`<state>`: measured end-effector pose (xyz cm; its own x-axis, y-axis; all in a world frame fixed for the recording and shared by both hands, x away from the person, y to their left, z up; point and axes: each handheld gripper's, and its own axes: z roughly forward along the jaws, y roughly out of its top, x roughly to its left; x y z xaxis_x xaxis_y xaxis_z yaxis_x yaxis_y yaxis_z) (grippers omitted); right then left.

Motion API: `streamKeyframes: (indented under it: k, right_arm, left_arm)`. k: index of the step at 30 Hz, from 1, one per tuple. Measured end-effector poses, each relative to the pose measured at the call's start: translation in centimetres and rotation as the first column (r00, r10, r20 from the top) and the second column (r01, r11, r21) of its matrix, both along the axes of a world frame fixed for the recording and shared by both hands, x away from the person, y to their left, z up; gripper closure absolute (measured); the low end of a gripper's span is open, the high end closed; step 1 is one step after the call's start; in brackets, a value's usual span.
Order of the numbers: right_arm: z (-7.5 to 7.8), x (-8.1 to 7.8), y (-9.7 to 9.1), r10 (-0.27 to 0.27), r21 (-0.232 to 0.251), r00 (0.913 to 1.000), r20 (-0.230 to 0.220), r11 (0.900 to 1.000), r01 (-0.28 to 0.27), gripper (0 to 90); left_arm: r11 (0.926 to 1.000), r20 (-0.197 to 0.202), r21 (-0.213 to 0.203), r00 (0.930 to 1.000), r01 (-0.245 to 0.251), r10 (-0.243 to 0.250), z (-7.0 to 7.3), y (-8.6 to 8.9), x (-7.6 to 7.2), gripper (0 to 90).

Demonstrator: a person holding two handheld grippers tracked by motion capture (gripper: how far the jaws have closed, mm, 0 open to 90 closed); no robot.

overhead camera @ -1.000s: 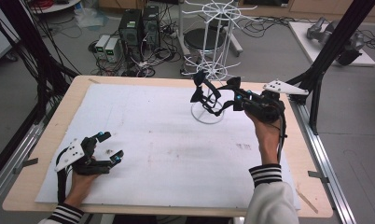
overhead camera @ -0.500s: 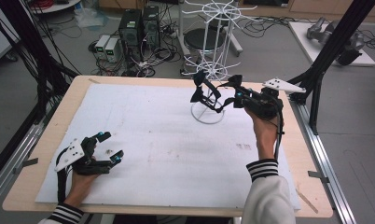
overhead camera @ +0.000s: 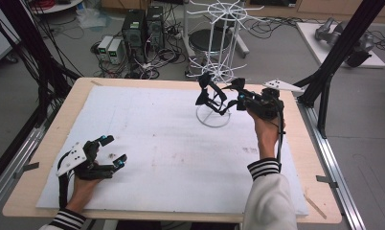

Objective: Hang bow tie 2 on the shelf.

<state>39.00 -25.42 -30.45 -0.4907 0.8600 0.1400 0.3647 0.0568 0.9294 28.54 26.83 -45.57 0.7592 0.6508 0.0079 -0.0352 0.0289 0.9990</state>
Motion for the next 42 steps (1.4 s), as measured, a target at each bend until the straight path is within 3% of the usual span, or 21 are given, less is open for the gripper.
streamKeyframes:
  k: [12,17,19,23,28,30,35,39,42]
  right_arm:
    - [-0.5,0.5,0.1,0.001,-0.014,0.9997,-0.023,0.9999,-0.001,74.3]
    - [-0.3,0.2,0.3,-0.002,-0.057,0.9999,-0.010,0.9984,0.001,48.0]
    - [-0.3,-0.2,0.5,-0.018,-0.065,0.9998,0.000,0.9977,0.018,33.1]
    - [-0.5,-1.0,0.7,0.012,-0.088,0.9997,-0.020,0.9960,-0.013,14.6]
    - [-1.3,-3.2,0.5,0.098,-0.092,0.9945,0.038,0.9913,-0.094,9.0]
    - [-1.8,-4.3,0.3,0.117,-0.092,0.9918,0.052,0.9895,-0.112,2.0]
    - [-3.4,-7.2,-0.3,0.111,-0.077,0.9831,0.145,0.9919,-0.101,2.0]
    - [-5.7,-9.3,-0.6,0.072,-0.041,0.9705,0.230,0.9971,-0.065,1.9]
    - [-7.6,-10.5,-0.6,0.049,-0.049,0.9555,0.291,0.9981,-0.036,1.9]
  left_arm:
    - [1.0000,0.001,0.004,1.0000,0.000,0.000,0.0,0.0,0.0,13.8]
    - [1.0000,0.001,0.001,1.0000,0.001,-0.001,0.0,0.0,0.0,13.8]
    - [1.0000,0.001,0.002,1.0000,0.000,0.000,0.0,0.0,0.0,13.8]
    - [1.0000,0.002,-0.001,1.0000,-0.001,0.001,0.0,0.0,0.0,13.8]
    - [1.0000,0.002,0.001,1.0000,-0.001,0.001,0.0,0.0,0.0,13.8]
    - [1.0000,0.004,0.002,1.0000,0.000,0.000,0.0,0.0,0.0,13.8]
    - [1.0000,0.004,0.000,1.0000,-0.002,0.002,0.0,0.0,0.0,13.8]
    - [1.0000,0.003,0.000,1.0000,-0.004,0.004,0.0,0.0,0.0,13.8]
    - [1.0000,0.004,0.003,1.0000,-0.003,0.003,0.0,0.0,0.0,13.8]
